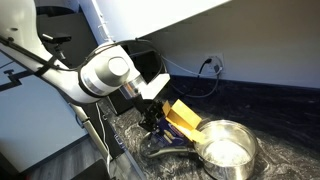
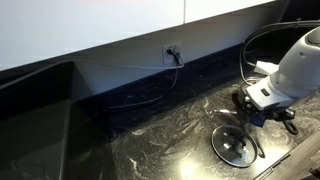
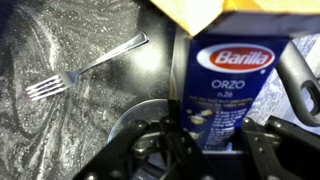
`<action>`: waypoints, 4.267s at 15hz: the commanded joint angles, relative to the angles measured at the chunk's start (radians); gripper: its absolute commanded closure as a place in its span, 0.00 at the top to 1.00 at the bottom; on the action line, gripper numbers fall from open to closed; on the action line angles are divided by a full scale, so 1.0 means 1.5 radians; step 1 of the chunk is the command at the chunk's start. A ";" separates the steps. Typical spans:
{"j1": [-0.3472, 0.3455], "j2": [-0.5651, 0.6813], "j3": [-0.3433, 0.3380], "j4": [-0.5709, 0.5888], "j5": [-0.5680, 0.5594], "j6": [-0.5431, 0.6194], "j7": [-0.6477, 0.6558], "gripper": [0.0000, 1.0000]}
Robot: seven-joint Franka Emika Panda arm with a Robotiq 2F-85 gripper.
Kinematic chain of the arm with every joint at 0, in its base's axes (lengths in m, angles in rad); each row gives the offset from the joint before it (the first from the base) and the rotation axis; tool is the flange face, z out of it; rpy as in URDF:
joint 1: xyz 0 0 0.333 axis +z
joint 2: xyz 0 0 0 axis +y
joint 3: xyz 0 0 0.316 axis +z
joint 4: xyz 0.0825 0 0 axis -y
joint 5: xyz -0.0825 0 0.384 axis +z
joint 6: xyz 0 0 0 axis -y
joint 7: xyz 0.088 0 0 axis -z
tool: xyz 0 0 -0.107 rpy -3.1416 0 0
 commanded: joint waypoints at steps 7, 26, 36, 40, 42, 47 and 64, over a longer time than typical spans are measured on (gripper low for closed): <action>0.000 -0.068 -0.037 0.017 0.163 -0.046 -0.174 0.18; -0.014 -0.038 -0.093 0.113 0.444 -0.146 -0.467 0.18; -0.042 -0.010 -0.104 0.130 0.560 -0.160 -0.586 0.18; -0.056 -0.002 -0.105 0.145 0.602 -0.182 -0.629 0.18; -0.062 0.002 -0.105 0.152 0.619 -0.192 -0.646 0.18; -0.074 0.011 -0.105 0.171 0.653 -0.221 -0.686 0.18; -0.108 0.023 -0.110 0.203 0.705 -0.289 -0.757 0.18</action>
